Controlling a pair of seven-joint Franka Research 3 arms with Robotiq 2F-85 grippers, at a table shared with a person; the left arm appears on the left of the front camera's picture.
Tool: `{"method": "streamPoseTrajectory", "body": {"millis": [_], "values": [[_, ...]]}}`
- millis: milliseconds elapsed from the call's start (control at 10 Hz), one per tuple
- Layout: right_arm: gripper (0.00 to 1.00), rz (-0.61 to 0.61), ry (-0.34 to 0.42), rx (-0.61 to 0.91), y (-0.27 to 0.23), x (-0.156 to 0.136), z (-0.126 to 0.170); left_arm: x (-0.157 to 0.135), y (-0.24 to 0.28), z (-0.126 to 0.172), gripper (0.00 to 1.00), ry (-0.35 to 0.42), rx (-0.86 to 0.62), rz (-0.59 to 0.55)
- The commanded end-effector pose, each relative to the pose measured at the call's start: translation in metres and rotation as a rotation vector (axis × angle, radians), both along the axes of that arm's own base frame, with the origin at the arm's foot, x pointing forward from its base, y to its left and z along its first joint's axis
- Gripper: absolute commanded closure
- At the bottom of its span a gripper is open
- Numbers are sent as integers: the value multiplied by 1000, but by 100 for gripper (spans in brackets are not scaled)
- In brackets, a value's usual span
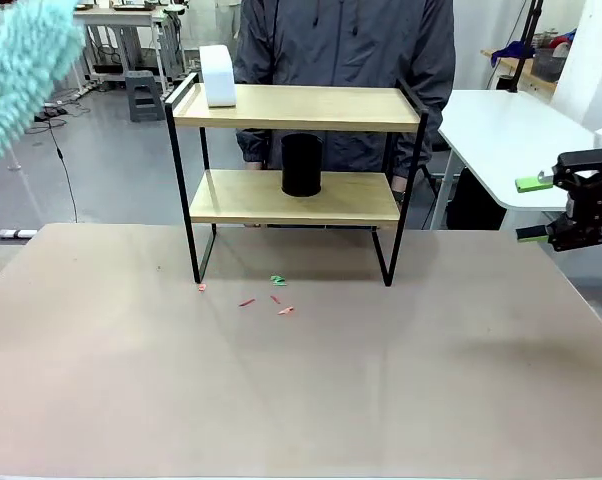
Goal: Clean the shelf.
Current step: Hand the Duster back to the human.
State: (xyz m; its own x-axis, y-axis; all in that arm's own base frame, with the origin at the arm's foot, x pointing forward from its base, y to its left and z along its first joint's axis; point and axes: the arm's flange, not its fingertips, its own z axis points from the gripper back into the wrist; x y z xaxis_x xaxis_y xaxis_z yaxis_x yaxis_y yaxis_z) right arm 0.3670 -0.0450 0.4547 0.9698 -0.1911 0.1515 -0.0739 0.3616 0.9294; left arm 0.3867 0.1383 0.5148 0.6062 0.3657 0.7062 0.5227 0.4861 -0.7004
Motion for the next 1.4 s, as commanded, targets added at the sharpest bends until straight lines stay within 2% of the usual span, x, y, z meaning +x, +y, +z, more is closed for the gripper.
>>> {"method": "streamPoseTrajectory", "body": {"millis": [0,100,200,300,400,1300], "values": [[0,5,5,-5,-3,-3,2,28,-15,-35,100,235,-146,27],[0,5,5,-5,-3,-3,2,31,-15,-56,100,375,-156,-32],[0,5,5,-5,-3,-3,2,35,-18,-68,100,475,-158,-98],[0,5,5,-5,-3,-3,2,38,-16,-69,100,536,-175,-102],[0,5,5,-5,-3,-3,2,30,-17,-89,100,388,-141,-35],[0,5,5,-5,-3,-3,2,30,-17,-89,100,388,-141,-35]]}}
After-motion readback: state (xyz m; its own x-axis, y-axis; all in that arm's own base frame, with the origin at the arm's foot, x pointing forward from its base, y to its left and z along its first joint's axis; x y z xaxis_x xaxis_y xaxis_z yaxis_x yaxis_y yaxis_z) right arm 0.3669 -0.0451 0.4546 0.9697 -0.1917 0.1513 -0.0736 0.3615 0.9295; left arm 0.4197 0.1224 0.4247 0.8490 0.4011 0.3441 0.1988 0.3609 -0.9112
